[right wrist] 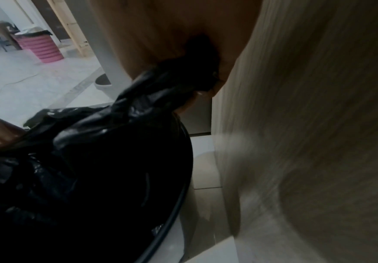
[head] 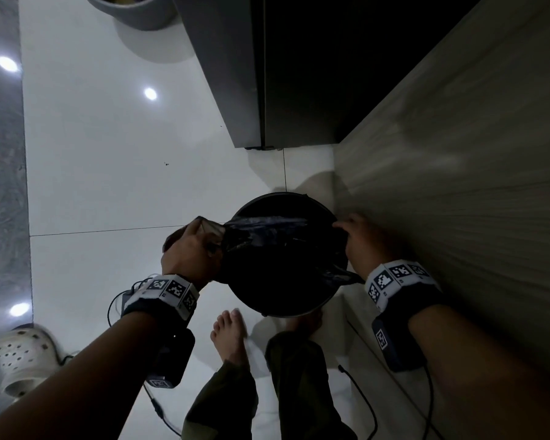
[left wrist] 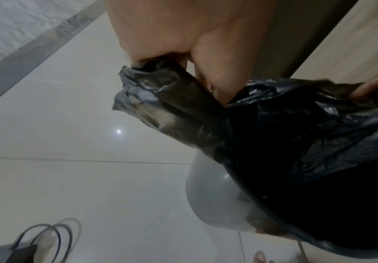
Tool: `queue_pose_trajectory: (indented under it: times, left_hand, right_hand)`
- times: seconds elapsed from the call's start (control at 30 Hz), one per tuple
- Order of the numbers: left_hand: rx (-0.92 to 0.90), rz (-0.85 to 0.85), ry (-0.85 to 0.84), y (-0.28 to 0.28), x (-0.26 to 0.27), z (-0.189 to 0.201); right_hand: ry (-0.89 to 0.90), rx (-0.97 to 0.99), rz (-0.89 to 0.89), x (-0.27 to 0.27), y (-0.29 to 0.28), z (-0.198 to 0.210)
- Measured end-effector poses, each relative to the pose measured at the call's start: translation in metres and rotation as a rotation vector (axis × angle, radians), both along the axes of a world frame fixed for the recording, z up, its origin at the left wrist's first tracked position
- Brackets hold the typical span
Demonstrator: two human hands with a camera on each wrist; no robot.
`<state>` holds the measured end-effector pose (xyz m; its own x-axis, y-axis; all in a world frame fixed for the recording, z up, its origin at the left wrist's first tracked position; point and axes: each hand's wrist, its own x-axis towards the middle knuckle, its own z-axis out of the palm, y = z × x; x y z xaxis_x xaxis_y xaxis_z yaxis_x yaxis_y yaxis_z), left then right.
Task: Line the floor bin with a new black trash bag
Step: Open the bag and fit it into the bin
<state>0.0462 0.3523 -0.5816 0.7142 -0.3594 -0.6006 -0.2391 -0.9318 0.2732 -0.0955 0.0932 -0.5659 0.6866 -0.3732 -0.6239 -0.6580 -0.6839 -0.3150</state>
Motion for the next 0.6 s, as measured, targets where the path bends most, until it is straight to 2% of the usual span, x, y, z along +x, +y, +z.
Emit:
queue_pose_trajectory:
  times: [0.3, 0.43, 0.6]
  left_hand:
    - [0.078, -0.084, 0.006, -0.015, 0.022, -0.003]
    - [0.083, -0.055, -0.017, -0.024, 0.029, -0.007]
    - [0.089, -0.024, -0.027, -0.034, 0.037, -0.015]
  right_hand:
    - [0.110, -0.149, 0.035, 0.025, -0.014, -0.007]
    - [0.122, -0.112, -0.079, 0.038, -0.013, -0.012]
    - [0.129, -0.060, -0.093, 0.046, -0.010, -0.026]
